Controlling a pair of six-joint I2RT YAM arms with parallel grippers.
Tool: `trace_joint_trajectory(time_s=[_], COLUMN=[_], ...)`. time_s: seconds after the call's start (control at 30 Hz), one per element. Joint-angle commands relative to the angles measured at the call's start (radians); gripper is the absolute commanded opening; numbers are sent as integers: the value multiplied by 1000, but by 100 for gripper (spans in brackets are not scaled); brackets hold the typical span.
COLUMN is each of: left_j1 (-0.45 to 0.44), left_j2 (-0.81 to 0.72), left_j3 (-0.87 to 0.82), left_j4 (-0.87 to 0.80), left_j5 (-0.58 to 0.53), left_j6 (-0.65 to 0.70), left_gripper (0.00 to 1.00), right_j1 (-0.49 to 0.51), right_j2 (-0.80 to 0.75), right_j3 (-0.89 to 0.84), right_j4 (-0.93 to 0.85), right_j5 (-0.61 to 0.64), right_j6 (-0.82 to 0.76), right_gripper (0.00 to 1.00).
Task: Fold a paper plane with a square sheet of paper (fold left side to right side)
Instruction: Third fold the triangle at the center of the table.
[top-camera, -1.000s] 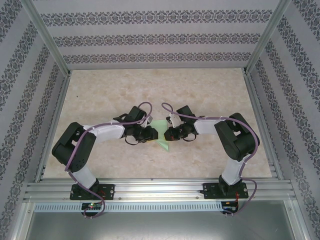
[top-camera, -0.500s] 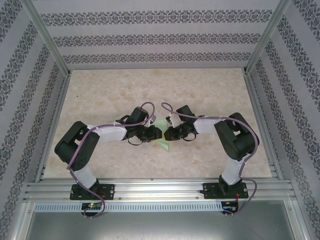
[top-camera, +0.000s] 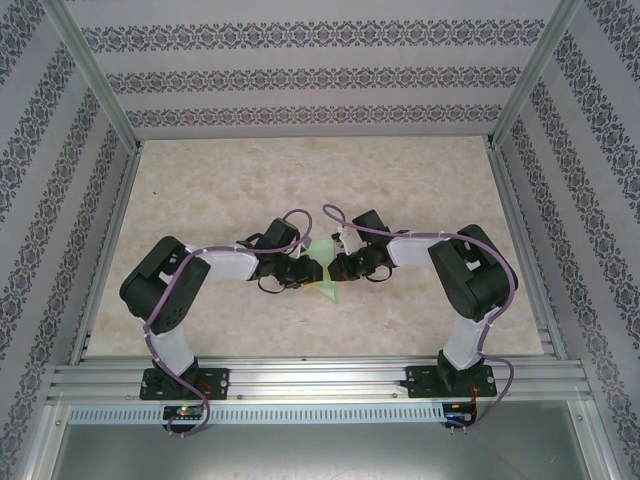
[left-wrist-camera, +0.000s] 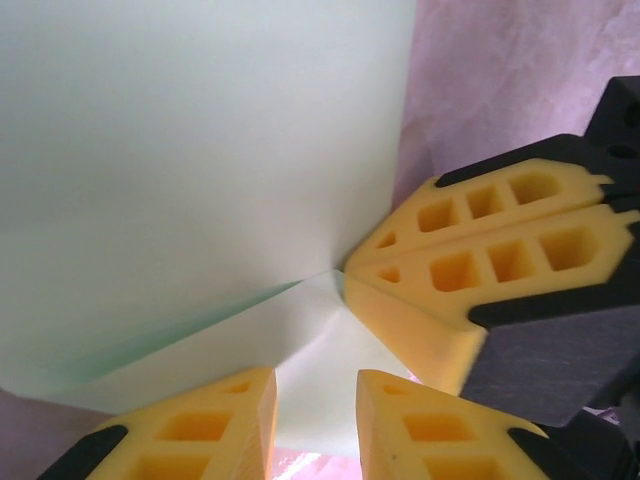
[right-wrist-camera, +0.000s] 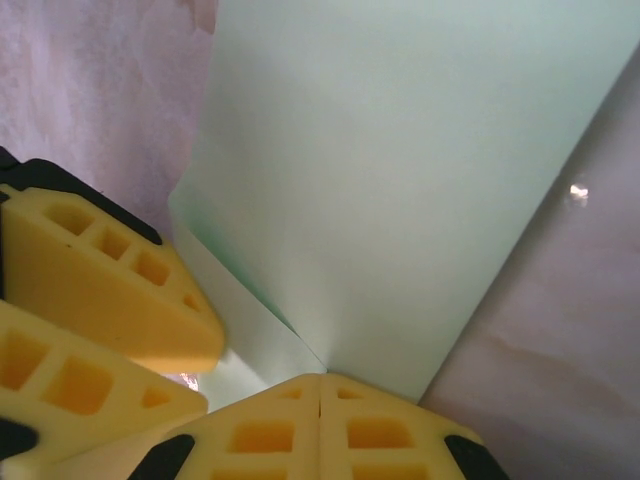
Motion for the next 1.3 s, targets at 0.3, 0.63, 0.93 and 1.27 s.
trace_joint_trajectory(time_s=[0.3,0.63,0.93,1.27], left_j1=[-10,-10,-10,-10], left_j2=[56,75,71,65], left_j3=[18,1,0,7], left_j4=[13,-17,-18,-25], left_j5=[-46,-63,-69,-68], left_j6=[22,35,33,31], left_gripper=[29,28,27,27], right_j1=[6,-17,-44,116], right_j2=[47,-124,-287,-374], right_j3=[-13,7,-68,-232], right_j4=[-6,-62,-93,102], right_j5=[73,94,67,-41], right_j6=[-19,-7,30,220], right_gripper=[8,30,33,29])
